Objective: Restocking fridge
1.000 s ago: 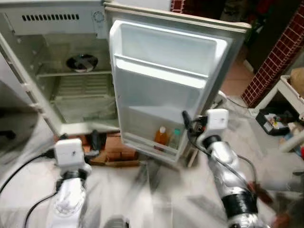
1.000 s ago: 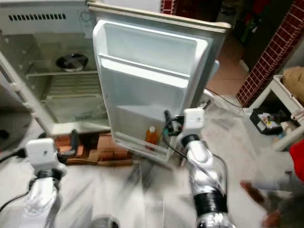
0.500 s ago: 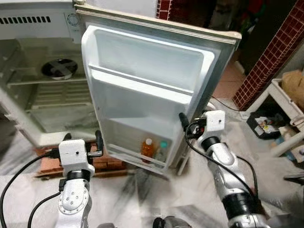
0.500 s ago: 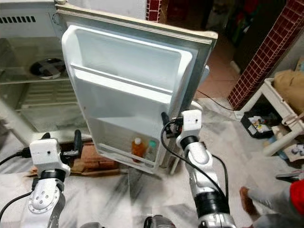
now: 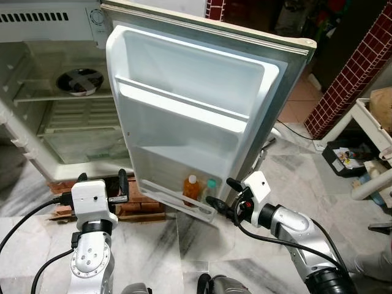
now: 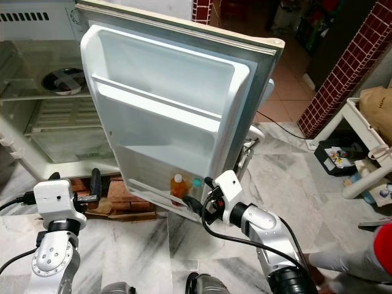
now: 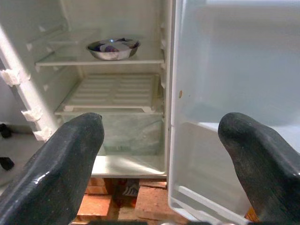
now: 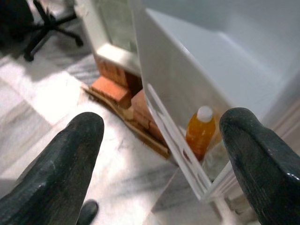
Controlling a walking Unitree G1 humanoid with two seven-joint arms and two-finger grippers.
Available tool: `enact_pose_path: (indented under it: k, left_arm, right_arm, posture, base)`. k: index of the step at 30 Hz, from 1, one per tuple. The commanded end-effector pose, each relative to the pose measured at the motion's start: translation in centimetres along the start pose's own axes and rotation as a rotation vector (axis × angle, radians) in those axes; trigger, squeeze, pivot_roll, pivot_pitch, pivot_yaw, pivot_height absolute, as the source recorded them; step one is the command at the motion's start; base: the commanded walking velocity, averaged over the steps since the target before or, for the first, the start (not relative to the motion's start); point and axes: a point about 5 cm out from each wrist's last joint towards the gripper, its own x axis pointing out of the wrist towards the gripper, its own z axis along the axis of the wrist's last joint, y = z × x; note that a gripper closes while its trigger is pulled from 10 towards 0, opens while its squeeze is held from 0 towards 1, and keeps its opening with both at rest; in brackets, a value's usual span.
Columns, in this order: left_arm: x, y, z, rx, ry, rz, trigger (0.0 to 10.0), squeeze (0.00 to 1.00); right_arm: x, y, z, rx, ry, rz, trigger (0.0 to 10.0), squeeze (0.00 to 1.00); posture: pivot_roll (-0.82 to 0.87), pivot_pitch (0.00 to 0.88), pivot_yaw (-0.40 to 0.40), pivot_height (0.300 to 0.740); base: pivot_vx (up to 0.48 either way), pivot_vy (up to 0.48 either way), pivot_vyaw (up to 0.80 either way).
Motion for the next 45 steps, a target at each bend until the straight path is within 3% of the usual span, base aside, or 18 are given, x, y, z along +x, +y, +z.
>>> enact_pose_path:
  k: [1, 13, 15, 22, 25, 33, 36, 38, 42, 44, 45]
  left_arm:
    - [0.0, -0.1, 0.0, 0.007, 0.003, -0.003, 10.0, 0.00]
    - [0.1, -0.1, -0.1, 0.011, 0.003, -0.003, 10.0, 0.00]
    - [0.2, -0.1, 0.0, -0.016, -0.004, 0.007, 10.0, 0.00]
    - [-0.1, -0.1, -0.2, 0.007, 0.009, 0.021, 10.0, 0.00]
    - [-0.7, 0.0, -0.9, 0.021, 0.034, 0.036, 10.0, 0.00]
    - [-0.8, 0.7, -1.8, 0.017, 0.102, 0.072, 10.0, 0.00]
    - [-1.0, 0.7, -2.9, 0.050, 0.167, 0.052, 10.0, 0.00]
    - [-2.1, 0.8, -4.8, 0.080, 0.276, 0.020, 10.0, 0.00]
    - [-2.6, 0.9, -5.5, 0.081, 0.308, 0.013, 10.0, 0.00]
    - [-3.0, 0.8, -6.0, 0.090, 0.341, 0.003, 10.0, 0.00]
    - [-3.0, 0.8, -6.0, 0.090, 0.341, 0.003, 10.0, 0.00]
  right_arm:
    - [-0.1, -0.3, 0.0, -0.028, 0.018, -0.006, 10.0, 0.00]
    - [0.3, -1.5, 0.4, -0.061, -0.006, -0.106, 10.0, 0.00]
    - [0.5, -1.7, 0.8, -0.067, -0.032, -0.134, 10.0, 0.00]
    - [1.1, -2.1, 2.2, -0.086, -0.143, -0.266, 10.0, 0.00]
    - [1.7, -2.5, 2.9, -0.035, -0.201, -0.369, 10.0, 0.00]
    - [3.9, -2.6, 5.2, 0.022, -0.242, -0.449, 10.0, 0.00]
    - [4.8, -3.3, 6.5, 0.051, -0.248, -0.539, 10.0, 0.00]
    - [5.3, -3.8, 7.9, 0.088, -0.273, -0.570, 10.0, 0.00]
    - [5.7, -3.7, 8.6, 0.129, -0.295, -0.536, 10.0, 0.00]
    - [6.3, -2.6, 9.4, 0.221, -0.349, -0.403, 10.0, 0.00]
    - [6.3, -2.6, 9.4, 0.221, -0.349, -0.403, 10.0, 0.00]
  posture:
    - [0.06, 0.087, -0.053, 0.740]
    - [0.06, 0.084, -0.049, 0.740]
    - [0.06, 0.083, -0.049, 0.740]
    - [0.06, 0.084, -0.046, 0.740]
    - [0.06, 0.085, -0.042, 0.740]
    - [0.07, 0.088, -0.045, 0.740]
    - [0.08, 0.087, -0.047, 0.740]
    - [0.08, 0.087, -0.051, 0.740]
    - [0.09, 0.087, -0.053, 0.740]
    - [0.09, 0.088, -0.055, 0.740]
    - [0.09, 0.088, -0.055, 0.740]
  base:
    - [0.000, -0.371, 0.00]
    - [0.000, -0.412, 0.00]
    - [0.000, 0.000, 0.00]
    - [0.000, 0.000, 0.21]
    - [0.000, 0.000, 0.79]
    - [0.000, 0.000, 0.78]
    - [0.000, 0.000, 0.00]
    - [0.000, 0.000, 0.00]
    - [0.000, 0.000, 0.00]
    - [0.000, 0.000, 0.00]
    - [0.000, 0.000, 0.00]
